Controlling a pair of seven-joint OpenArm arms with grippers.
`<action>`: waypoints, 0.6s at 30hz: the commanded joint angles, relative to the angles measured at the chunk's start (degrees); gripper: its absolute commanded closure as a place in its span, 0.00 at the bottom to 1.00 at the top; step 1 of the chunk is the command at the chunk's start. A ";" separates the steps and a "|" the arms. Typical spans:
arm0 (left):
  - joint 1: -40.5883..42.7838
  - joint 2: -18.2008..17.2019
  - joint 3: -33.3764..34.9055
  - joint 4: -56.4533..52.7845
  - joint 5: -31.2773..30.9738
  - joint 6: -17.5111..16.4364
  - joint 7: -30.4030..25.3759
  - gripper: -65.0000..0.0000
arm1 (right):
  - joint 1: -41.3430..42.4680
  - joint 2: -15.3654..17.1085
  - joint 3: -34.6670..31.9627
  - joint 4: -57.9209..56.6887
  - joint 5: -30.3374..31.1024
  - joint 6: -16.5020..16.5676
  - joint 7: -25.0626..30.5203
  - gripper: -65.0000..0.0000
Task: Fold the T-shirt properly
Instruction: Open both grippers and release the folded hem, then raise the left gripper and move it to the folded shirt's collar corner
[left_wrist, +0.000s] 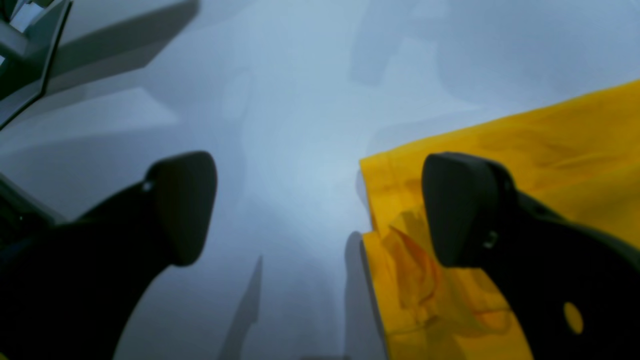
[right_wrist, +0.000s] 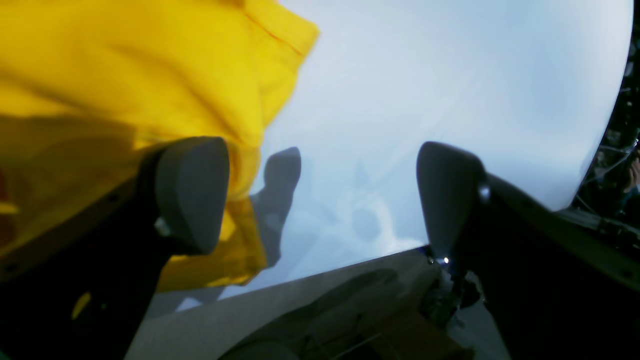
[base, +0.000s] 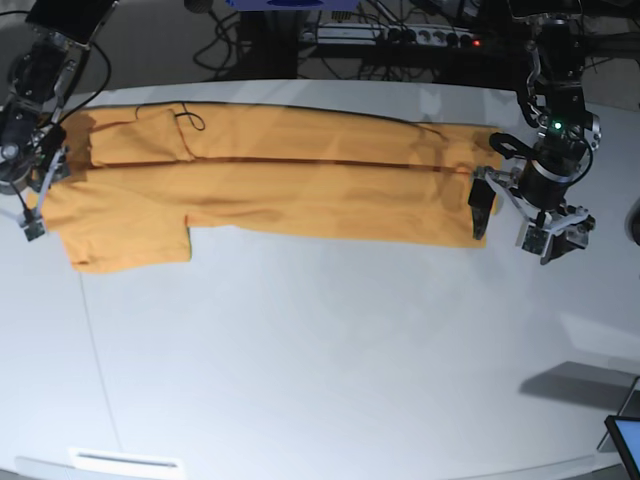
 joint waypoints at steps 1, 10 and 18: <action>-0.48 -0.69 -0.31 1.14 -0.11 0.49 -1.19 0.03 | 0.59 0.81 0.37 0.88 -0.63 -0.49 0.12 0.12; -0.40 -0.60 -0.49 1.14 -0.46 0.49 -1.19 0.03 | 0.68 0.72 0.46 0.97 -0.71 -0.49 -2.69 0.12; -0.48 7.22 0.04 2.72 -0.55 0.32 -1.19 0.13 | 2.35 0.81 0.28 1.06 -0.71 -0.49 0.12 0.12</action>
